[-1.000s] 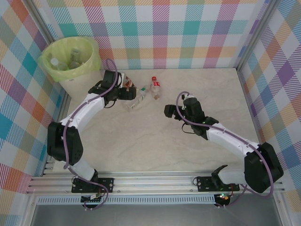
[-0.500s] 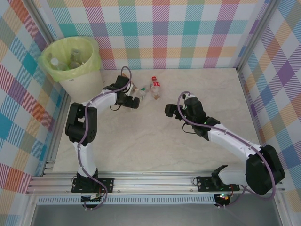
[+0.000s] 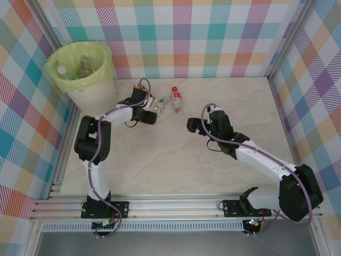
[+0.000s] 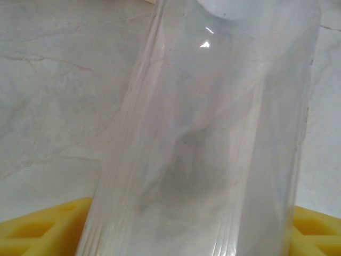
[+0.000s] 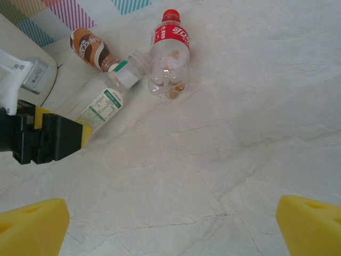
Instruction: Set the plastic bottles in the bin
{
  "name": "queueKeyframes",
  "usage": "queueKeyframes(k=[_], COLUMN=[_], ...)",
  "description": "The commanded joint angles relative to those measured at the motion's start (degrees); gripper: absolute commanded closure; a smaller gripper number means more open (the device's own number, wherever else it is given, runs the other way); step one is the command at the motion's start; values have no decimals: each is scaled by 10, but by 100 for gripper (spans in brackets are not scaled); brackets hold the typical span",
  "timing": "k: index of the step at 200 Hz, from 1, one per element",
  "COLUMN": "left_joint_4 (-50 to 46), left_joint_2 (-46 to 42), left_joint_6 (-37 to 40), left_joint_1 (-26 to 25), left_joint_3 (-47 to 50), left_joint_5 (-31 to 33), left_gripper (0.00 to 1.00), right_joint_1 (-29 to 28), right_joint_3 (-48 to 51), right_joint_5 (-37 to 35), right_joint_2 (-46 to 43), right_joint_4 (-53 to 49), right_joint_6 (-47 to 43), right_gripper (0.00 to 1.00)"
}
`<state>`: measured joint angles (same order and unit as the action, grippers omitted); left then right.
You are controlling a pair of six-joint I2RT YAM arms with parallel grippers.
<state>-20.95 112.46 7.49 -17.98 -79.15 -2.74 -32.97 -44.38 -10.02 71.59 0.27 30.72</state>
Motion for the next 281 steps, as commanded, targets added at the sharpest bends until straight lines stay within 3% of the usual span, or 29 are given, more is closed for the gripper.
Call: queueKeyframes(k=[1, 24, 84, 129, 158, 214, 254, 281], left_joint_4=[43, 80, 165, 153, 150, 144, 111, 73], left_joint_2=[-80, -133, -275, -331, -332, -292, -241, -191], left_joint_6=[3, -9, -74, -102, -93, -112, -188, -236], left_joint_1=[-5, -5, -5, -4, 13, 95, 176, 207], left_joint_3=[31, 56, 71, 2, -43, -137, -175, -212], left_joint_5=[-28, -57, -29, 124, 204, 259, 264, 229], left_gripper=[34, 45, 52, 50, 51, 51, 50, 49], right_joint_1=[3, 3, 3, 3, 3, 3, 3, 3], right_joint_3=[-3, -8, -32, -36, -38, -39, -31, -22], right_joint_5=[-5, -3, -5, -5, -2, -1, -4, -12], right_joint_2=[-12, -4, 5, 8, 10, 3, -9, -20], right_joint_4=[-1, 3, -3, -3, -2, -8, -12, -13], right_joint_6=[1, 0, -24, -30, -29, -30, -27, -25], right_gripper=[0, 0, 0, 0, 0, 0, 0, 0])
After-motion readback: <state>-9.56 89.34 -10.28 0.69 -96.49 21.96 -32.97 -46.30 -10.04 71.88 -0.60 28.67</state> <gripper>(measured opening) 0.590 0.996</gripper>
